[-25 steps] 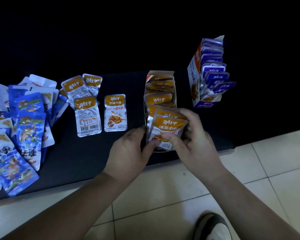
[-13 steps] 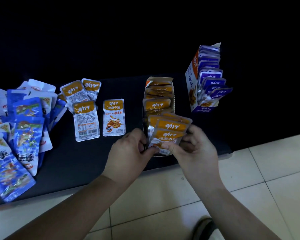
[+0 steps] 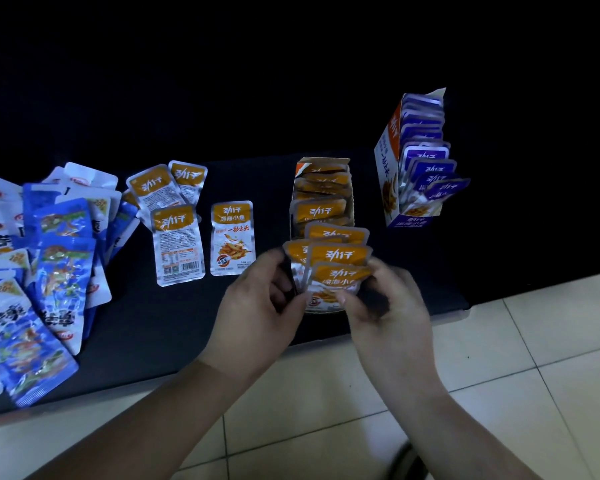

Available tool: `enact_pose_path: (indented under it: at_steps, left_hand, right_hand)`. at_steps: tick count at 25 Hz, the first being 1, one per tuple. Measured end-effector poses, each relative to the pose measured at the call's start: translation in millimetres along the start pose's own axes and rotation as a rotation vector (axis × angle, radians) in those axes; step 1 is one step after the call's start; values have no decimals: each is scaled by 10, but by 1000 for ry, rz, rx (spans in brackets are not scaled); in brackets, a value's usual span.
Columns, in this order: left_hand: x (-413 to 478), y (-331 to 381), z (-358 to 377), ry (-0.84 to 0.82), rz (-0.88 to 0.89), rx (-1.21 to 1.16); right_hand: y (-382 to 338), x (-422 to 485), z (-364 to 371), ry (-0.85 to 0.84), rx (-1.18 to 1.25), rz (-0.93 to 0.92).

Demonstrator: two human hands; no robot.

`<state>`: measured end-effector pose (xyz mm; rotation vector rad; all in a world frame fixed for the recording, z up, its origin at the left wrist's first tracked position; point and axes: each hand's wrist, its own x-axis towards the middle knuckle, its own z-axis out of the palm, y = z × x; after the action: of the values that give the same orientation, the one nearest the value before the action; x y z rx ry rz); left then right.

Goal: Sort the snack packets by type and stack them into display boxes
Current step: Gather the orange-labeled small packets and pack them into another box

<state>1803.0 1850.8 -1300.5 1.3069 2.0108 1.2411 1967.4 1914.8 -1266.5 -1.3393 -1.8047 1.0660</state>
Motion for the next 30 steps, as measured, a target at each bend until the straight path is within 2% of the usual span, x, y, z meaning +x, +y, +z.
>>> enact_pose_path:
  at_steps: [6,10,13,18,22,24,27,30]
  left_hand:
    - [-39,26,28,-4,111,72]
    - [-51,62,15,-24,161,106]
    - [-84,28,28,-39,214,192]
    - [-72,72,-108,-22,157,54]
    - [-29,146,-171,-129,278,-67]
    - [18,123,-143,-103,263,-71]
    - [15,68,-53,-25,253,-111]
    - [13,37,31,1,211,-202]
  right_hand:
    - [-51,-36,-18,-80,115,56]
    - [-118,-13,-69,-226,195,-52]
    - [-141,-27,7,-243,172,-63]
    - [20,24,-73,-208,-14,-196]
    - [-20,137,-190,-355,-106,-277]
    - [-2,174,-219,-379,-156,-313]
    - [108,160,-194,-336,-155,-279]
    - [181,127,-99,-353,-30,-184]
